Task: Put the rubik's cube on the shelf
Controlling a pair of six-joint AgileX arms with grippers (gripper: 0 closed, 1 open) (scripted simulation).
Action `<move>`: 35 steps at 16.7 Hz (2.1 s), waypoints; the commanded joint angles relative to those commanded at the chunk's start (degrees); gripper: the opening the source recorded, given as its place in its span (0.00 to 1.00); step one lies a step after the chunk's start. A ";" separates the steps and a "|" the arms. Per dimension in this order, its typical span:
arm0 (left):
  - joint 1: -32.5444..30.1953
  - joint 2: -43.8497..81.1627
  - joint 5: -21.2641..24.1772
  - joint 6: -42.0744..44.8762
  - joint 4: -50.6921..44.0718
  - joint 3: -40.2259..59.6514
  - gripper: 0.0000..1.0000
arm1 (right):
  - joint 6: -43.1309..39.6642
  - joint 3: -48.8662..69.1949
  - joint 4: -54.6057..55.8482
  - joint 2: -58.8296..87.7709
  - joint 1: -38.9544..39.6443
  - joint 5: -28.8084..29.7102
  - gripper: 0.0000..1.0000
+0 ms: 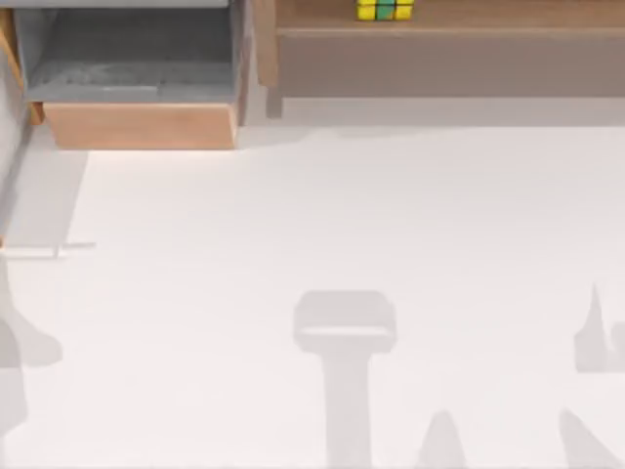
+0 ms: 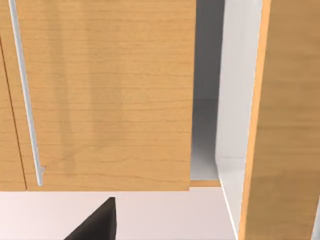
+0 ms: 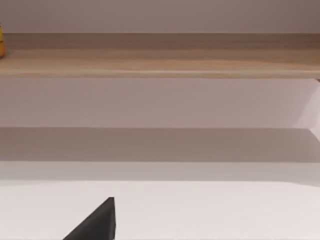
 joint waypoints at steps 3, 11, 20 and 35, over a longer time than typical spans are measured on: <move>0.00 0.00 0.00 0.00 0.00 0.00 0.85 | 0.00 0.00 0.00 0.00 0.00 0.00 1.00; 0.00 0.00 0.00 0.00 0.00 0.00 0.25 | 0.00 0.00 0.00 0.00 0.00 0.00 1.00; 0.00 0.00 0.00 0.00 0.00 0.00 0.00 | 0.00 0.00 0.00 0.00 0.00 0.00 1.00; -6.68 -6.26 6.69 -0.21 8.33 -13.05 0.00 | 0.00 0.00 0.00 0.00 0.00 0.00 1.00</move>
